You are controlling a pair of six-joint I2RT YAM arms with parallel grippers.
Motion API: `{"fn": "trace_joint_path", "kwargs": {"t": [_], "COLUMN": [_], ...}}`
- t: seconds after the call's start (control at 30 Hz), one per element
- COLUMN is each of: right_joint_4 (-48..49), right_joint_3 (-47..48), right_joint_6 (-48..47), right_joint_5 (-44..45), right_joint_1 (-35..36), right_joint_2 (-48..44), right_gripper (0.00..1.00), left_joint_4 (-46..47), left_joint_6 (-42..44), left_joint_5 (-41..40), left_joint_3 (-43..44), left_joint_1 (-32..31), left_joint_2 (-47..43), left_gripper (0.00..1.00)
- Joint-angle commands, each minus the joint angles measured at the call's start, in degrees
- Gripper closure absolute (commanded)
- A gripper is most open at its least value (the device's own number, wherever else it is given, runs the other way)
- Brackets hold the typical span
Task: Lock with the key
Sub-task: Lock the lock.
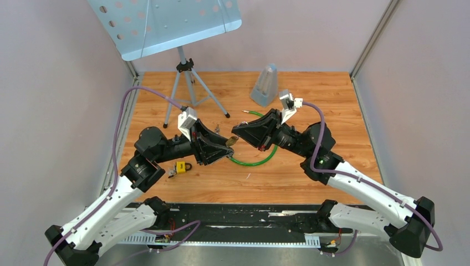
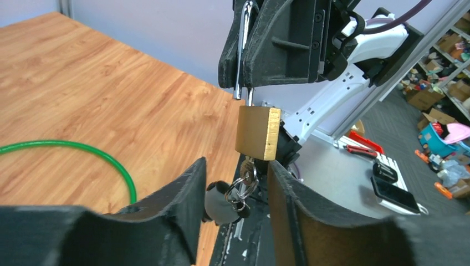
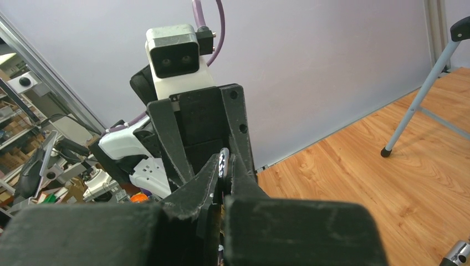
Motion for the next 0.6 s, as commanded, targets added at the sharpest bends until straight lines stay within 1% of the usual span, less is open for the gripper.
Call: {"fn": "trace_joint_path", "kwargs": {"t": [0.0,0.03,0.2,0.37,0.43,0.57], "right_joint_4": [5.15,5.15,2.60,-1.65,-3.77,-4.92], "right_joint_3": [0.56,0.49,1.02,1.96,2.51,2.69], "right_joint_6": [2.18,2.64,5.21,8.87,10.96,14.03], "right_joint_5": [2.41,2.83,5.35,8.37,9.54,9.96], "right_joint_1": [-0.01,-0.02,-0.03,-0.03,-0.04,-0.03], "right_joint_2": [-0.67,-0.70,-0.59,-0.41,-0.25,0.22], "right_gripper": [1.00,1.00,1.00,1.00,1.00,1.00], "left_joint_4": [3.73,5.00,8.41,9.28,10.55,16.23], "left_joint_6": [0.95,1.02,1.49,5.77,7.75,10.50], "left_joint_5": [-0.96,-1.00,-1.36,-2.88,-5.60,-10.94], "left_joint_3": [-0.90,-1.14,-2.90,-3.64,-4.22,-7.20], "left_joint_1": [0.15,0.15,0.15,0.15,0.11,0.15], "left_joint_2": [-0.33,-0.51,-0.93,-2.32,-3.66,-5.55], "left_gripper": [0.45,0.41,0.33,0.23,0.21,0.20]}}
